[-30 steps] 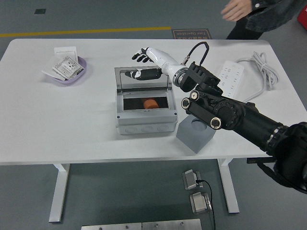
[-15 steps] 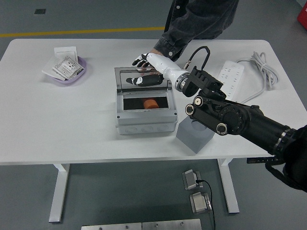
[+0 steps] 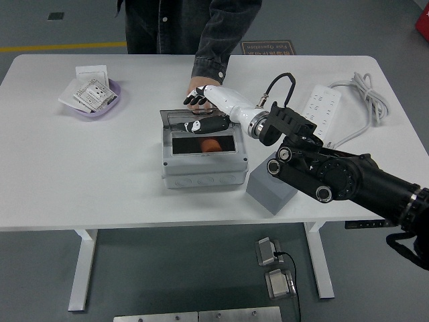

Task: Pick up the cylinder from the cube,place it in the box,flap close box

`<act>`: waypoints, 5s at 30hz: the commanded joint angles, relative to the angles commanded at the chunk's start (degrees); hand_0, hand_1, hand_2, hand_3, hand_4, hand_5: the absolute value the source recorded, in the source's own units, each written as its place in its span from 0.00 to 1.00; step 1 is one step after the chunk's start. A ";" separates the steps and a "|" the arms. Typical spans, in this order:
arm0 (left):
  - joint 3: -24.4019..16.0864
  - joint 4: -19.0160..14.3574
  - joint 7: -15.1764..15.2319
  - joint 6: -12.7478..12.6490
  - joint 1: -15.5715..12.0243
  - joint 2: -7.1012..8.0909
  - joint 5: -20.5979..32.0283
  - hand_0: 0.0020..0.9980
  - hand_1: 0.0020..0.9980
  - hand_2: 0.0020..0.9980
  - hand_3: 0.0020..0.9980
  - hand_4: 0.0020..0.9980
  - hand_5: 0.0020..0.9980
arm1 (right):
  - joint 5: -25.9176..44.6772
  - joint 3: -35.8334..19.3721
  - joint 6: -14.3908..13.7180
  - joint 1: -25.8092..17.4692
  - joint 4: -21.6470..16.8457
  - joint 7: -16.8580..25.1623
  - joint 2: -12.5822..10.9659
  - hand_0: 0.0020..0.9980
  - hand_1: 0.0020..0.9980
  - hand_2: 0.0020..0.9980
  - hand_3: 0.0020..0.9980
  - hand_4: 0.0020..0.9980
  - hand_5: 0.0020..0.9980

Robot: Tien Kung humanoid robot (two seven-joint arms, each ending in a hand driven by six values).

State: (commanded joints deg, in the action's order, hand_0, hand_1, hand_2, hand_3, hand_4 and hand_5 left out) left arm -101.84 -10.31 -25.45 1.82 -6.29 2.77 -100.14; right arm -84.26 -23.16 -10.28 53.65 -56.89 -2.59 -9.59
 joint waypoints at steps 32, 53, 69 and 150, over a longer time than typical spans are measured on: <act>0.30 0.00 0.00 0.00 -0.32 -0.38 0.32 0.65 0.67 0.57 0.61 0.72 0.40 | -3.89 -0.83 -0.14 -4.83 -11.59 -2.61 -5.96 0.72 0.71 0.72 0.71 0.87 0.56; 0.13 0.00 -0.11 0.05 -0.44 -0.55 0.08 0.65 0.67 0.57 0.61 0.72 0.40 | -5.16 -0.85 -0.16 -7.45 -15.11 -3.33 -7.32 0.72 0.71 0.72 0.71 0.84 0.54; -0.27 0.00 -0.62 0.18 -1.14 -0.72 0.00 0.65 0.67 0.57 0.61 0.72 0.39 | -14.19 -18.21 5.91 -19.59 -25.92 -6.35 -14.03 0.71 0.71 0.71 0.71 0.82 0.52; 2.36 0.00 -1.55 -0.16 0.76 2.81 5.72 0.66 0.66 0.58 0.62 0.72 0.42 | 6.14 -80.18 1.48 -52.96 -28.36 14.45 -2.32 0.72 0.67 0.67 0.67 0.94 0.55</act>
State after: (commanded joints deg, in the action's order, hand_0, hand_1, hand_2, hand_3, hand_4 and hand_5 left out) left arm -99.47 -10.31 -27.00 1.66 -5.53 5.58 -94.42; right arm -78.12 -103.34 -8.80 0.69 -85.24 11.86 -11.91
